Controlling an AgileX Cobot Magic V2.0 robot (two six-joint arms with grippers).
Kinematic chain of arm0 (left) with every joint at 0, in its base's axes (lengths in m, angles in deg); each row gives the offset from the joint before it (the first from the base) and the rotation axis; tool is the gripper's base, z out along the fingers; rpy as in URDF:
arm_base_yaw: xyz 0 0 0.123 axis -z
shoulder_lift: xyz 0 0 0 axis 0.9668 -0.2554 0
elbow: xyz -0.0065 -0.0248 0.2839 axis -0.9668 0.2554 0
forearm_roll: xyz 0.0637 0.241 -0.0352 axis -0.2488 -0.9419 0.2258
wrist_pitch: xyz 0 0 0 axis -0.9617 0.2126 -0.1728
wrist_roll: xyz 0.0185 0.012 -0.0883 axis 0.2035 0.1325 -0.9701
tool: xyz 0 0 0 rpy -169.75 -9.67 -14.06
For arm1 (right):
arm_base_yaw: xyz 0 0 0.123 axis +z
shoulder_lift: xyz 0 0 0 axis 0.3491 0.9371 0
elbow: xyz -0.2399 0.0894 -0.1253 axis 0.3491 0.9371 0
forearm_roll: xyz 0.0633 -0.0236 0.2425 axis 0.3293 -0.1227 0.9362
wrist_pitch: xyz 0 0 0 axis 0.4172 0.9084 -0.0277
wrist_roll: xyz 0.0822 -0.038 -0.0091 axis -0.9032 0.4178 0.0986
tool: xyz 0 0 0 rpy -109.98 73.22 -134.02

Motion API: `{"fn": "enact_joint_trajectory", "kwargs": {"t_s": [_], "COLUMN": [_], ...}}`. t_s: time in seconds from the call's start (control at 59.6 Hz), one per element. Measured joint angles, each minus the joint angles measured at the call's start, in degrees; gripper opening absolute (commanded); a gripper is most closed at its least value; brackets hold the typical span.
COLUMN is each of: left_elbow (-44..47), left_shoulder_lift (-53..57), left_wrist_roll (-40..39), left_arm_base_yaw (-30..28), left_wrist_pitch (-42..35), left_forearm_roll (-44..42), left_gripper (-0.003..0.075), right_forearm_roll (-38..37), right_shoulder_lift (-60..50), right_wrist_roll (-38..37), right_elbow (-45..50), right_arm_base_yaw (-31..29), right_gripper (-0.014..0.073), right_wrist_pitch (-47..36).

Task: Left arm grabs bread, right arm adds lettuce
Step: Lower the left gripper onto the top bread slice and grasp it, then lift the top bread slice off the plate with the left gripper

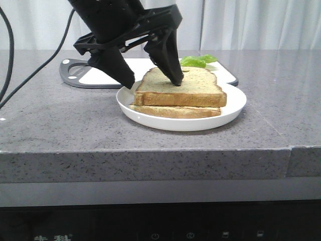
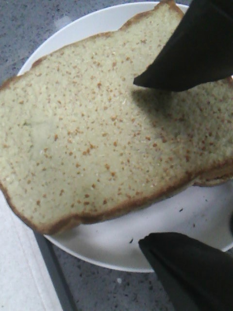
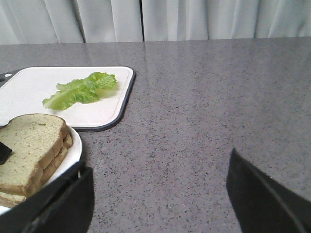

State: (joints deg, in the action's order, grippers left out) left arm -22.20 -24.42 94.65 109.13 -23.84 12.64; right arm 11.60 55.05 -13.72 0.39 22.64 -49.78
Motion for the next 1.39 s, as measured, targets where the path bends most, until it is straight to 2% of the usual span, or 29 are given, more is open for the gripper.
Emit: {"fn": "enact_joint_trajectory", "kwargs": {"t_s": [0.101, 0.201, 0.386, 0.721, 0.956, 1.174, 1.392], "left_elbow": [0.0, 0.0, -0.3, -0.3, -0.1, 2.0, 10.5], "left_shoulder_lift": [-0.2, -0.2, -0.2, 0.5, 7.6, 17.9, 31.6], "left_wrist_roll": [0.0, -0.1, -0.1, -0.1, -0.1, -1.9, -12.2], "left_arm_base_yaw": [0.0, 0.1, 0.1, 0.1, 0.1, 0.1, 0.1], "left_wrist_pitch": [0.2, 0.3, 0.4, 0.4, -3.1, -10.2, -14.1], "left_forearm_roll": [0.0, 0.3, -0.2, -0.9, -2.6, -10.6, -26.3], "left_gripper": [0.0416, 0.0281, -0.0021, -0.0021, -0.0021, -0.0021, -0.0021], "right_forearm_roll": [0.0, 0.0, 0.0, 0.0, 0.0, 0.0, 0.0], "right_shoulder_lift": [0.0, 0.0, 0.0, 0.0, 0.0, 0.1, 7.3], "right_wrist_roll": [0.0, 0.0, 0.0, 0.0, 0.1, 1.0, 2.4], "right_elbow": [0.0, 0.0, 0.0, 0.0, 0.0, 0.0, -2.8], "right_arm_base_yaw": [0.0, 0.0, 0.0, 0.0, 0.0, 0.0, 0.0], "right_gripper": [0.0578, 0.0578, 0.0578, 0.0578, 0.0578, 0.0578, 0.0578], "right_wrist_pitch": [0.0, 0.0, 0.0, 0.1, 2.7, 2.7, 2.5]}}
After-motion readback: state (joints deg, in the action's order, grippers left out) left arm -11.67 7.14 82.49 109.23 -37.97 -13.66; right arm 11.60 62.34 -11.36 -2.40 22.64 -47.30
